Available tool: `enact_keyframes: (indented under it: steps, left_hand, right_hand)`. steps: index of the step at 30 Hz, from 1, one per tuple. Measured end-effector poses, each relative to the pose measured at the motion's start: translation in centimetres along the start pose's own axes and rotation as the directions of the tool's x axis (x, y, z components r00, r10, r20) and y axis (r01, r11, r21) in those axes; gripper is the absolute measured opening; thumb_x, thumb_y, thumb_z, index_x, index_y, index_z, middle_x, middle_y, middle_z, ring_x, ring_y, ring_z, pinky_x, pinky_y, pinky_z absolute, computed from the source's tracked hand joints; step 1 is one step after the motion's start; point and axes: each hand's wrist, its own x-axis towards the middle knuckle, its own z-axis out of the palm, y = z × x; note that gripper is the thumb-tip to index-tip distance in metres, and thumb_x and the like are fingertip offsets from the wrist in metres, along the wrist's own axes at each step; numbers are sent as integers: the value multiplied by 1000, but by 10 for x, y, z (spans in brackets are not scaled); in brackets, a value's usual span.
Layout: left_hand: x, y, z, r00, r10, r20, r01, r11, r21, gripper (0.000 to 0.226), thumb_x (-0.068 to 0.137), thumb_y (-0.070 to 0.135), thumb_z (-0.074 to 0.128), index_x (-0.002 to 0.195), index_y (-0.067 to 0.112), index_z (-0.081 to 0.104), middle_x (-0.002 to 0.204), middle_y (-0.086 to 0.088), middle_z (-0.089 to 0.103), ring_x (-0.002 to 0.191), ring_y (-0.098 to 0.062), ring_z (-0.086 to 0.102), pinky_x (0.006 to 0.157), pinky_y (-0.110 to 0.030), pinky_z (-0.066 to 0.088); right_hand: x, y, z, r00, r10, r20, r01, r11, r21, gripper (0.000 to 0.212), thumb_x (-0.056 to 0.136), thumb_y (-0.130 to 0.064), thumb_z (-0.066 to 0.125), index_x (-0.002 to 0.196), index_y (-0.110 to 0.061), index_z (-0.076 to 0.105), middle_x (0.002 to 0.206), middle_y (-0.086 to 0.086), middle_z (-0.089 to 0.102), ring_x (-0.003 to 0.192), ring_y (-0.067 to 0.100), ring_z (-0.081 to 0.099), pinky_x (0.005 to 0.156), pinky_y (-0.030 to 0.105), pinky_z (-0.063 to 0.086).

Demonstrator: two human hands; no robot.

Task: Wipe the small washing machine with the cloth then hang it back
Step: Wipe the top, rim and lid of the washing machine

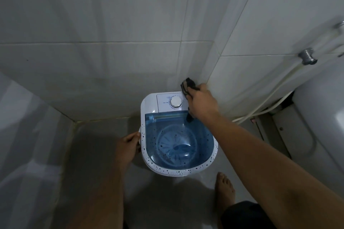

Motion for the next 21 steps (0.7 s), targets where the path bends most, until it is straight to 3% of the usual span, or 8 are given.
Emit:
enact_keyframes:
  steps: [3, 6, 11, 14, 18, 21]
  left_hand:
    - [-2, 2, 1, 1000, -1, 6, 0, 1000, 9, 18, 98, 18, 57, 110, 16, 70, 91, 0, 74, 85, -18, 71, 66, -26, 56]
    - [-3, 4, 1, 1000, -21, -2, 21, 1000, 20, 18, 98, 19, 57, 110, 16, 69, 94, -3, 73, 90, -23, 70, 66, -27, 54]
    - [-4, 4, -2, 1000, -18, 11, 18, 998, 55, 25, 97, 22, 58, 116, 11, 71, 101, -12, 75, 91, -27, 73, 66, -28, 58]
    - [-6, 6, -1, 1000, -18, 17, 18, 999, 32, 24, 97, 20, 57, 116, 12, 70, 101, -14, 74, 85, -23, 71, 62, -25, 56]
    - [-7, 5, -2, 1000, -22, 13, 21, 999, 38, 25, 97, 20, 58, 116, 11, 71, 102, -13, 75, 89, -24, 73, 67, -28, 58]
    - [-11, 9, 2, 1000, -11, 8, 11, 999, 52, 19, 98, 19, 56, 107, 14, 72, 94, -10, 75, 84, -22, 71, 63, -26, 58]
  right_hand:
    - [35, 2, -7, 990, 104, 101, -107, 994, 33, 38, 102, -35, 48, 137, -26, 58, 130, 13, 42, 111, 35, 57, 97, 41, 49]
    - [42, 15, -13, 981, 124, 151, -137, 987, 80, 39, 102, -32, 48, 138, -24, 57, 130, 14, 45, 109, 33, 61, 102, 40, 48]
    - [-3, 56, -9, 986, 161, 50, -168, 963, 211, 37, 102, -30, 51, 136, -18, 60, 120, 15, 50, 98, 35, 64, 91, 37, 52]
    - [-42, 75, -1, 992, 124, 10, -122, 955, 272, 39, 101, -26, 55, 139, -19, 60, 122, 13, 53, 101, 31, 62, 97, 33, 47]
    - [-44, 78, 0, 988, 150, 28, -151, 944, 295, 40, 102, -27, 54, 141, -20, 58, 124, 13, 53, 104, 31, 62, 95, 28, 43]
    - [-19, 65, -3, 987, 145, 63, -157, 946, 282, 44, 103, -33, 49, 146, -22, 52, 128, 17, 50, 107, 35, 62, 98, 33, 47]
